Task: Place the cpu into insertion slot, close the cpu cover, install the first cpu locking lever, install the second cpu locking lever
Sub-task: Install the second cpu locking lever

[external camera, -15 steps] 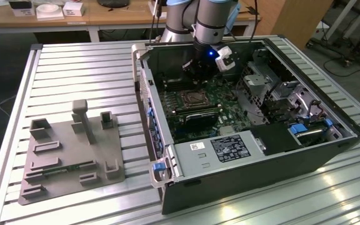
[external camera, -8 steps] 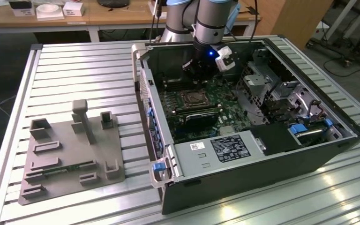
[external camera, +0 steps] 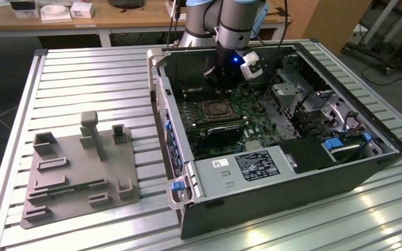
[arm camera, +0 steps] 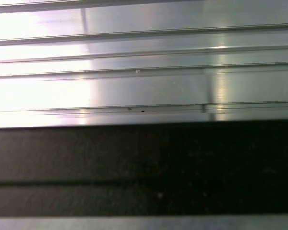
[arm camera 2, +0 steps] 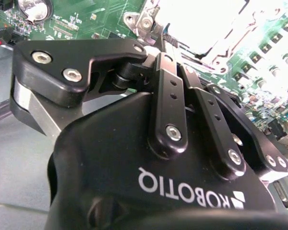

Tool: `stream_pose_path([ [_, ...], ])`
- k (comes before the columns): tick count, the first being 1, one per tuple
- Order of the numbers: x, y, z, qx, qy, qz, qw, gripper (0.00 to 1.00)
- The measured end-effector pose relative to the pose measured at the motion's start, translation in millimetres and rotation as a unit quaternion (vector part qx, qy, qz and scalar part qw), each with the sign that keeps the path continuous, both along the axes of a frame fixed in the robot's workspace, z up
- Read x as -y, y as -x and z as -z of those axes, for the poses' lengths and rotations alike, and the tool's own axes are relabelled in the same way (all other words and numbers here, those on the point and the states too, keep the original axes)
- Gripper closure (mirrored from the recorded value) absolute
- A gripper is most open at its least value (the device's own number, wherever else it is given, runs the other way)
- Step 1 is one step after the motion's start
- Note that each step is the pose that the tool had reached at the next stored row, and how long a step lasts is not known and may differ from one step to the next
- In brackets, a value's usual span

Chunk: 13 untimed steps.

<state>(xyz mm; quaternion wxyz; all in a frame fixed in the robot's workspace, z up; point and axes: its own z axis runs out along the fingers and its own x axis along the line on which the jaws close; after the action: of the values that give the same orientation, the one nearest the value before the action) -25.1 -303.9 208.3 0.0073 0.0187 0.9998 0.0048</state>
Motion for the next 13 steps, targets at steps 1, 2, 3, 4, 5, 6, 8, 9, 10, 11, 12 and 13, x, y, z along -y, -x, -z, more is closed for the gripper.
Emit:
stream_pose_path([
  [1,0.0,0.0,0.0,0.0,0.0,0.0,1.0,0.9],
  [2,0.0,0.0,0.0,0.0,-0.0002,0.0,1.0,0.9],
  [3,0.0,0.0,0.0,0.0,-0.0004,0.0,1.0,0.9],
  [4,0.0,0.0,0.0,0.0,-0.0004,0.0,1.0,0.9],
  [5,0.0,0.0,0.0,0.0,-0.0004,0.0,1.0,0.9],
  [6,0.0,0.0,0.0,0.0,-0.0004,0.0,1.0,0.9],
  [8,0.0,0.0,0.0,0.0,-0.0004,0.0,1.0,0.9],
  [9,0.0,0.0,0.0,0.0,-0.0005,0.0,1.0,0.9],
  [10,0.0,0.0,0.0,0.0,-0.0005,0.0,1.0,0.9],
  [11,0.0,0.0,0.0,0.0,-0.0005,0.0,1.0,0.9],
  [12,0.0,0.0,0.0,0.0,-0.0005,0.0,1.0,0.9],
  [13,0.0,0.0,0.0,0.0,-0.0005,0.0,1.0,0.9],
])
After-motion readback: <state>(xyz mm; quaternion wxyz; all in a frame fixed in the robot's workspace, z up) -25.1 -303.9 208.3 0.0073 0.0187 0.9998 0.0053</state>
